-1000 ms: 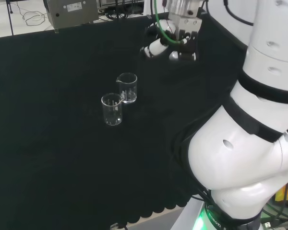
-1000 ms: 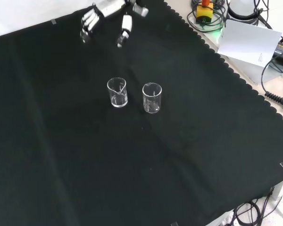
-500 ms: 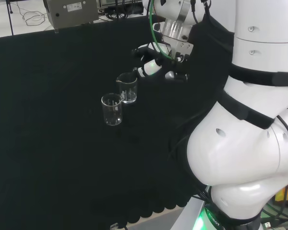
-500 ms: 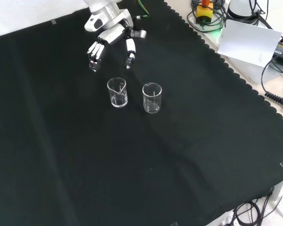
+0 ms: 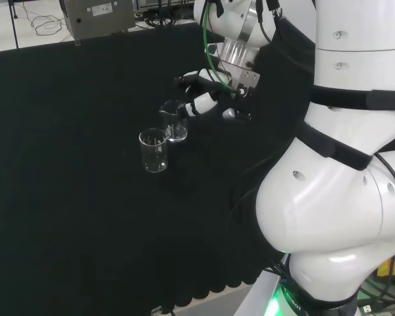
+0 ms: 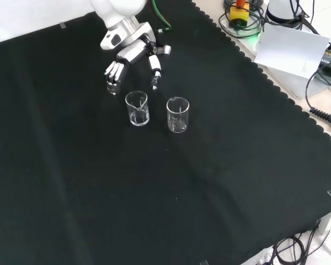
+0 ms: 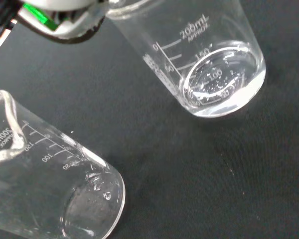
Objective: Pick up the beaker on the right.
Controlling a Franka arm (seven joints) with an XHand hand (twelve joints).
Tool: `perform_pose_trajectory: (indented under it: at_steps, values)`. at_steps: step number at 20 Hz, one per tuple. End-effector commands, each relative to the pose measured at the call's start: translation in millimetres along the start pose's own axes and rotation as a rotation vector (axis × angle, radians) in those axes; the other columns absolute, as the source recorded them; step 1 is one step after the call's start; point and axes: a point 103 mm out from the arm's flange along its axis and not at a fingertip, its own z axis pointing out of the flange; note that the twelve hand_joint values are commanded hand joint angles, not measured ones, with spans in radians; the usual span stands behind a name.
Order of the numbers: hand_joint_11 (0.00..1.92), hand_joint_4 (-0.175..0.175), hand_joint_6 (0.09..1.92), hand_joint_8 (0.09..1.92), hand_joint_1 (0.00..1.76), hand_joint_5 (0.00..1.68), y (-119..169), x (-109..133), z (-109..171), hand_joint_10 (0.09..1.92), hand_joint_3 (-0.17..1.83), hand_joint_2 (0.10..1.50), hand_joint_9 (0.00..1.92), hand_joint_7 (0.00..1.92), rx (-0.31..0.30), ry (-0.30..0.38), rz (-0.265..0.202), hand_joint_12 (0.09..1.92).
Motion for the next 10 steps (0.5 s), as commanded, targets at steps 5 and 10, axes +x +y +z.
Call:
perform_pose_trajectory:
  at_steps: [5,10]
  values:
    - [0.03,-0.042,0.09,0.66,0.90,0.39,10.8,-8.8,17.9,0.66,0.59,0.52,0.36,0.15,-0.035,0.104,-0.078,1.45]
    - [0.02,-0.050,0.09,0.67,0.91,0.40,14.9,-8.2,24.2,0.66,0.60,0.50,0.37,0.16,-0.045,0.161,-0.108,1.44]
